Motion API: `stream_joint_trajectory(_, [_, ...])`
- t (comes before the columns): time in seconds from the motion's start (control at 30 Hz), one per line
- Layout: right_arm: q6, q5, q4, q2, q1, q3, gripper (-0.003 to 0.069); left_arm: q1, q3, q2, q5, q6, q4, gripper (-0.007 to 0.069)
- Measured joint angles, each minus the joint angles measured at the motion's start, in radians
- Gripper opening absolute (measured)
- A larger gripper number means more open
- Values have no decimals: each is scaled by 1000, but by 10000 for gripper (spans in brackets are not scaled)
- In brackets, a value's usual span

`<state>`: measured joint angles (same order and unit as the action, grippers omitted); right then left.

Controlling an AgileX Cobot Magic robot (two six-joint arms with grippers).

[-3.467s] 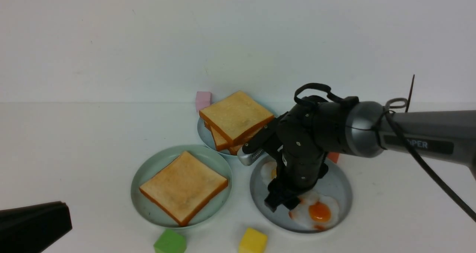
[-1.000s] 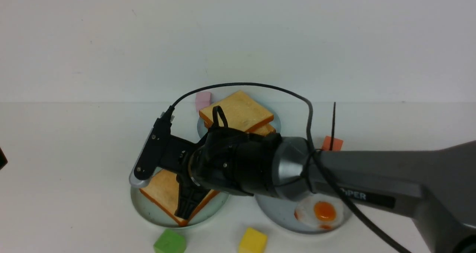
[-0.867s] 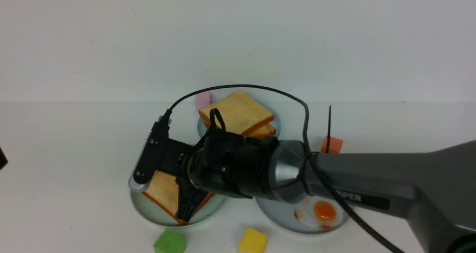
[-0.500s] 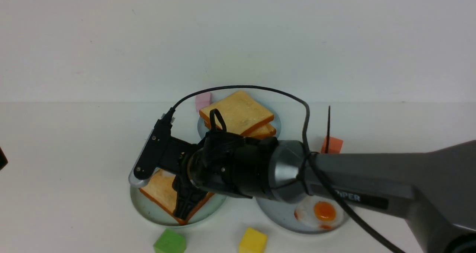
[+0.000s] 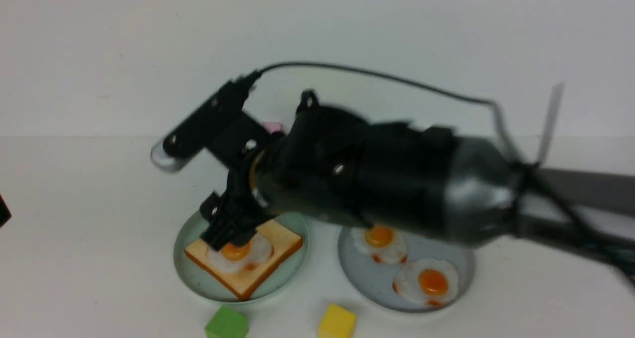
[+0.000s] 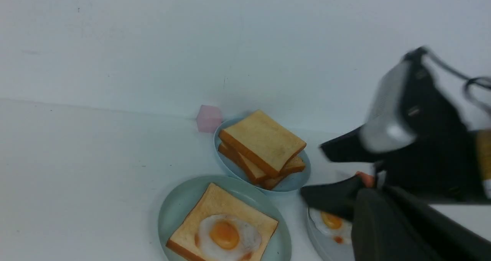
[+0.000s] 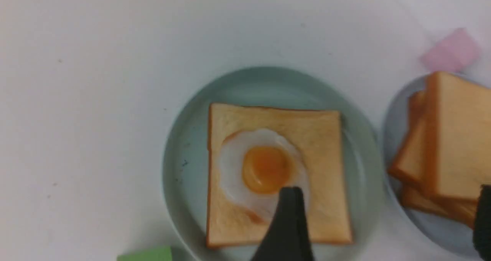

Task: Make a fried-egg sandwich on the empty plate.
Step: Use the left arm to grab a slice of bread

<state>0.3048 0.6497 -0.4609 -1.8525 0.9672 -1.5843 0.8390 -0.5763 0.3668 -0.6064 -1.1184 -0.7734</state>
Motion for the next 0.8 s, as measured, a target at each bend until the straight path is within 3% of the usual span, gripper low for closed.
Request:
stream_joint_trajectory(0.1, [0,114,19,68,5,0,512,0,0,0,0,5,1,15])
stream_joint_trajectory(0.23, [0,429,42,195,10,27,272,0,0,30,6,114,72,15])
stream_joint_trajectory(0.33, [0,532,21,270,10,87,138,0,0,103,23,220,186,15])
stream_joint_trajectory(0.4, [1,575,-9,350,10,154,29,0,-3,208,51,333,335,15])
stream_joint_trajectory(0.47, [2,579,-18,398,10,189,-1,0,-14,262,55,380,414,15])
stream_joint_trajectory(0.53, [17,581,-26,507,10,253,-11,0,-73,427,35,504,551,15])
stream_joint_trajectory(0.77, [95,594,-5,751,10,356,-10,-44,-381,845,-76,780,724,-13])
stream_joint_trajectory(0.8, [105,601,15,806,10,378,-10,-91,-479,950,-122,888,783,-13])
